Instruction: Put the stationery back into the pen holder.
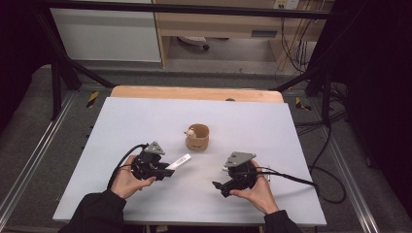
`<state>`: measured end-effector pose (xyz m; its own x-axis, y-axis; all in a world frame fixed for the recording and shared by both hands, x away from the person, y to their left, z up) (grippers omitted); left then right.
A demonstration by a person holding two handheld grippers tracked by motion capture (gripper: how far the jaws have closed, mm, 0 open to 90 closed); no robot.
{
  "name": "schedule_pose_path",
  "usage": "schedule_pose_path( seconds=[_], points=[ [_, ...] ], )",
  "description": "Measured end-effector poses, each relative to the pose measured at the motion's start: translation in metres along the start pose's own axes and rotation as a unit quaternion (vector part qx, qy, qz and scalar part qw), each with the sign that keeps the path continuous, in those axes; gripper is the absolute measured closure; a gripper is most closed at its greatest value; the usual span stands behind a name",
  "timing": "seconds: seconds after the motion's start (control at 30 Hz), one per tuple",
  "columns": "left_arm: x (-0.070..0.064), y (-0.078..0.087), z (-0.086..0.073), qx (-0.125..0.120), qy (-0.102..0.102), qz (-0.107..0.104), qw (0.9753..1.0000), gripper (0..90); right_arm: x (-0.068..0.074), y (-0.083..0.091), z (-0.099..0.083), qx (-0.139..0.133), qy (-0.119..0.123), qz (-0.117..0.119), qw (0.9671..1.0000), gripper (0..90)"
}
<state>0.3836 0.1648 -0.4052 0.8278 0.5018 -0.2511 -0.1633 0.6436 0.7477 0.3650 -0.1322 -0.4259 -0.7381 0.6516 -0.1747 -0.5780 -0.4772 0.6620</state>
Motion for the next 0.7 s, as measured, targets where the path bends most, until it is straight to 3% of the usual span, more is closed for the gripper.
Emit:
schedule_pose_path(
  seconds=[0.47, 0.7],
  points=[
    [-0.01, -0.007, 0.019, 0.023, -0.027, -0.013, 0.9993, 66.4, 0.017, -0.008, 0.023, -0.007, 0.063, -0.008, 0.9979, 3.4],
    [-0.012, -0.013, 0.026, 0.04, -0.036, -0.019, 0.9984, 66.4, 0.021, -0.009, 0.026, -0.008, 0.097, -0.017, 0.9951, 5.1]
  ],
)
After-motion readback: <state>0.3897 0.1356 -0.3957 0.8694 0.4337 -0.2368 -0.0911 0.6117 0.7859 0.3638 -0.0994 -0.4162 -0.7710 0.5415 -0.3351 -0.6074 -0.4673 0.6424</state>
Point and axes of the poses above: each handheld gripper's, and its own axes: y roughly backward along the jaws, z roughly out of its top, x roughly to its left, the point moved 1 cm from there along -y, roughly forward along the jaws, and after that the axes turned 9 degrees about -z, right-handed, at the moved point
